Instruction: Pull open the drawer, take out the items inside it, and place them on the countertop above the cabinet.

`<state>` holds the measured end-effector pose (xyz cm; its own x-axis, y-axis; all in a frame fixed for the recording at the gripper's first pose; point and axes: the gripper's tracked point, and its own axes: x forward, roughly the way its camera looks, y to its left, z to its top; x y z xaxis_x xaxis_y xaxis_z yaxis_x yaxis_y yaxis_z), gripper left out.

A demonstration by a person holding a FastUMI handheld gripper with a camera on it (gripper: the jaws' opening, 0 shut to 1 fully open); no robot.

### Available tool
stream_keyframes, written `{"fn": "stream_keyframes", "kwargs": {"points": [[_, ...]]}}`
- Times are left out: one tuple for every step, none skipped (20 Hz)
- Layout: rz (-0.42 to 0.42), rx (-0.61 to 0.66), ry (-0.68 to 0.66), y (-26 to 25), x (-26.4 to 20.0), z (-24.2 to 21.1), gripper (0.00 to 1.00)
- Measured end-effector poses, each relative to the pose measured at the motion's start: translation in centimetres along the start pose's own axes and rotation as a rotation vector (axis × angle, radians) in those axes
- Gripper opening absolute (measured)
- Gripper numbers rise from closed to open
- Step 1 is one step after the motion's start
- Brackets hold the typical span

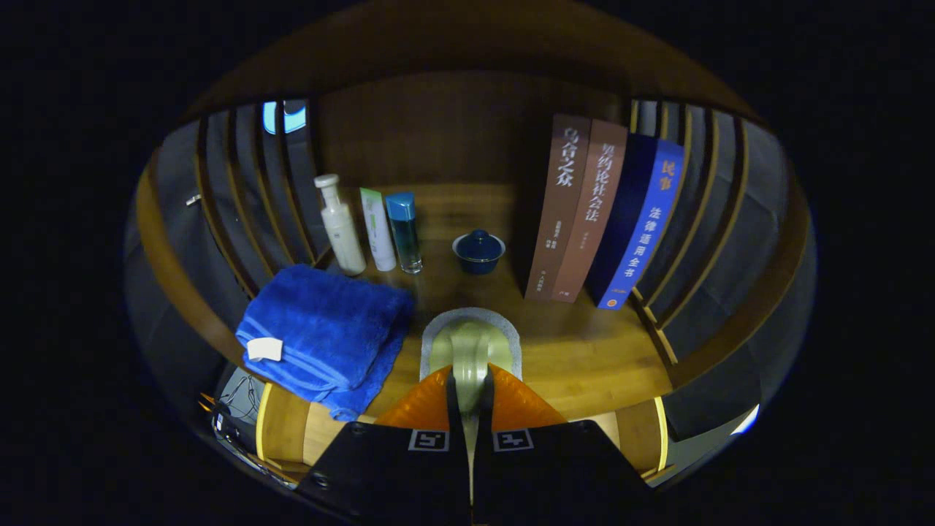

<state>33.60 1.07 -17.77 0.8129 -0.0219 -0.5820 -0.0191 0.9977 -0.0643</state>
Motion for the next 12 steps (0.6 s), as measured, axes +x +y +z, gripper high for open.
{"fn": "stream_keyframes", "kwargs": {"points": [[0.006, 0.006, 0.013, 0.1, 1.0, 0.0, 0.07], [0.006, 0.012, 0.024, 0.0, 1.9, 0.1, 0.07], [0.012, 0.018, 0.035, 0.1, 2.8, 0.0, 0.07], [0.017, 0.023, 0.043, 0.2, 3.6, 0.0, 0.07], [0.026, 0.026, 0.054, 0.2, 4.1, 0.0, 0.07], [0.028, 0.036, 0.048, 0.1, 5.0, 0.3, 0.08], [0.026, 0.039, 0.038, 0.0, 4.9, 0.6, 0.09], [0.025, 0.038, 0.033, 0.1, 5.2, 1.0, 0.11], [0.027, 0.027, 0.033, 0.1, 5.3, 1.0, 0.14], [0.025, 0.018, 0.035, 0.2, 5.5, 1.0, 0.17], [0.031, 0.015, 0.04, 0.3, 5.6, 1.1, 0.22], [0.028, 0.017, 0.041, 0.2, 5.7, 1.1, 0.29]]}}
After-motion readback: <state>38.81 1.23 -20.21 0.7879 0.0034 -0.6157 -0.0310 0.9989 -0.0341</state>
